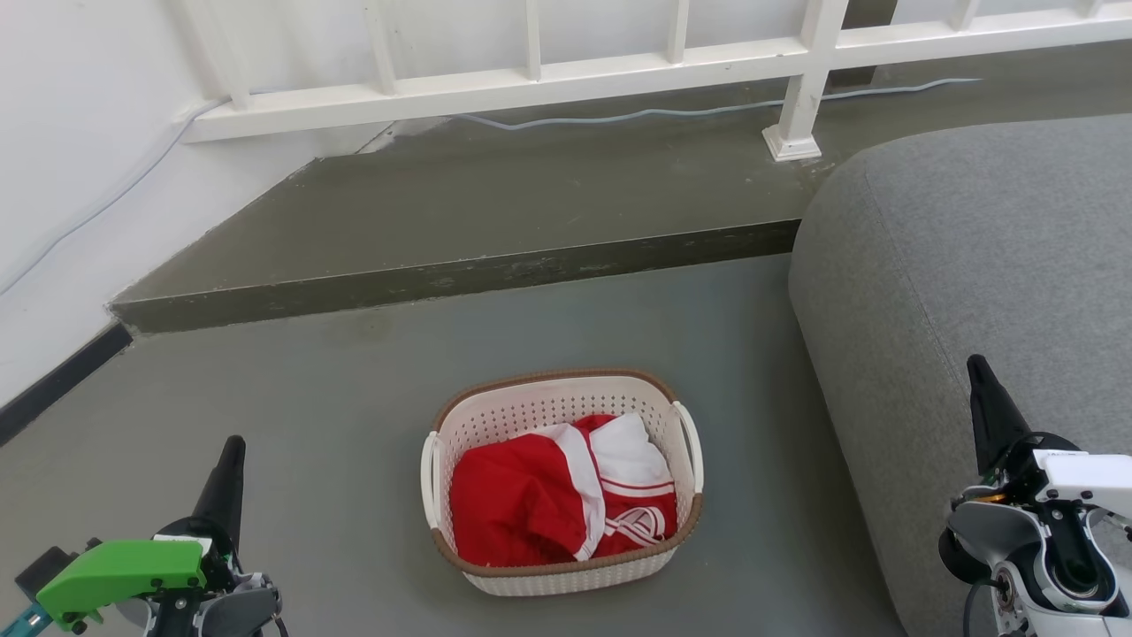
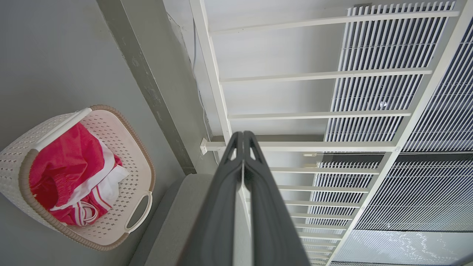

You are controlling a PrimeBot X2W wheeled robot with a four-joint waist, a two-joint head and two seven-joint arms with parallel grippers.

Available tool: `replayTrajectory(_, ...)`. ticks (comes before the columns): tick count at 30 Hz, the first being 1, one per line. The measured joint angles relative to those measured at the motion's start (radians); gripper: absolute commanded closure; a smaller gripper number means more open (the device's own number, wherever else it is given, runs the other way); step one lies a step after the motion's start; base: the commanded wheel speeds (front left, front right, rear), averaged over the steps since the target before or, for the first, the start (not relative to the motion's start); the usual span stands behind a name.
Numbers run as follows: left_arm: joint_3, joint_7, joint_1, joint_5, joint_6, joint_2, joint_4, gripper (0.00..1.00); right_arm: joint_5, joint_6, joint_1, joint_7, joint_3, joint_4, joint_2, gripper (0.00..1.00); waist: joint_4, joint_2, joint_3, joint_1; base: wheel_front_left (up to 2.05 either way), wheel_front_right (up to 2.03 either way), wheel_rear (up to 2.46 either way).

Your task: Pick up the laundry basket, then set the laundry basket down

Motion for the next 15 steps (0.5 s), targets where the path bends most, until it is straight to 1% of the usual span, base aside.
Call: replayTrajectory(15,0.001,0.0,-0.002,0.0,0.0,0.0,0.005,1.0,0.0,0.0,0.0,0.0,-0.001,0.003,0.0,1.0,0.0,0.0,0.0,0.0,0.0,0.0,0.0)
